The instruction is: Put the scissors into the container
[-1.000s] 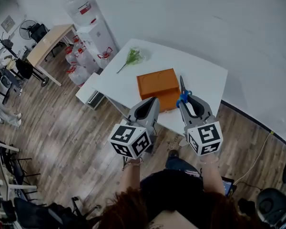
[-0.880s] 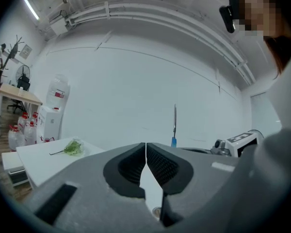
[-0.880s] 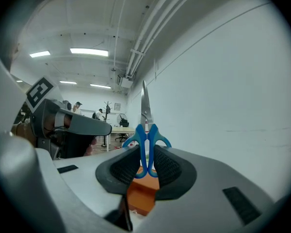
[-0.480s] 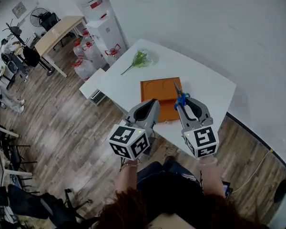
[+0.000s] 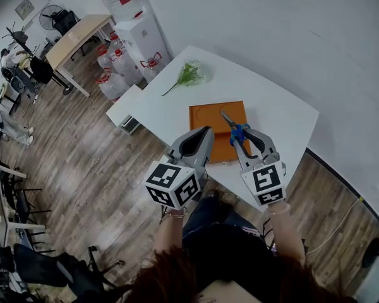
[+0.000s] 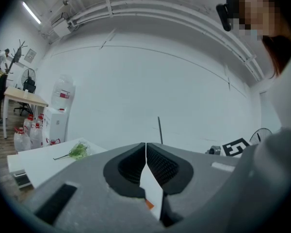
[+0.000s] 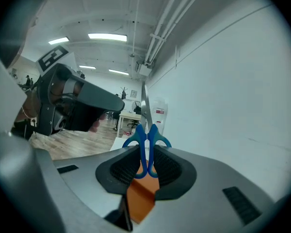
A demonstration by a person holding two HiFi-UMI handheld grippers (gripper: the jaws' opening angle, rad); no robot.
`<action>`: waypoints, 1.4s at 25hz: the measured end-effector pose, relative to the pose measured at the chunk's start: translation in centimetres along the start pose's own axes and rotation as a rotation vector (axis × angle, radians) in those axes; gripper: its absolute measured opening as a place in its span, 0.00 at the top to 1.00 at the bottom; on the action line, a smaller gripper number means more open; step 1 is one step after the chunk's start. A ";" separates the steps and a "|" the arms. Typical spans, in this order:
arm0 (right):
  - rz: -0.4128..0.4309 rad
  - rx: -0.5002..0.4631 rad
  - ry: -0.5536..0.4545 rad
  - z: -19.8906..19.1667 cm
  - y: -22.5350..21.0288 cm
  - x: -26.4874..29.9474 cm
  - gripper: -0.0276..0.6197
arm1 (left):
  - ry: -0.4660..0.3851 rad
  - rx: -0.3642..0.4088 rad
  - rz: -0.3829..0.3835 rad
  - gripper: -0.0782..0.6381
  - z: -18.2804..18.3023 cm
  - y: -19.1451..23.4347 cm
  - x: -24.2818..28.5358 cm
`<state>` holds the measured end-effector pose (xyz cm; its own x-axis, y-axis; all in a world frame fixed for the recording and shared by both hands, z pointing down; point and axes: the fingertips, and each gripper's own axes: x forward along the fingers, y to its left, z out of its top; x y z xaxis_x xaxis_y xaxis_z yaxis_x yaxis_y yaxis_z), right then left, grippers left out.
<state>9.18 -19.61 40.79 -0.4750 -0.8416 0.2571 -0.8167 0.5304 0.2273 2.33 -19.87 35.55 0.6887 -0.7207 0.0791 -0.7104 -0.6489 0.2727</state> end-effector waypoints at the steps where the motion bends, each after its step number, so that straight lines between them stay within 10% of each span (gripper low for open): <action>1: 0.004 -0.018 0.013 -0.2 0.0 0.4 0.84 | -0.001 0.002 -0.003 0.86 0.2 0.2 0.2; 35: 0.210 -0.387 0.375 -12.5 2.3 9.7 0.84 | 0.026 0.009 0.002 0.86 2.3 8.8 3.5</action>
<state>6.82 -25.29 55.59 -0.4074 -0.6582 0.6331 -0.5048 0.7400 0.4445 -1.80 -28.64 36.02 0.6908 -0.7155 0.1043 -0.7128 -0.6498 0.2637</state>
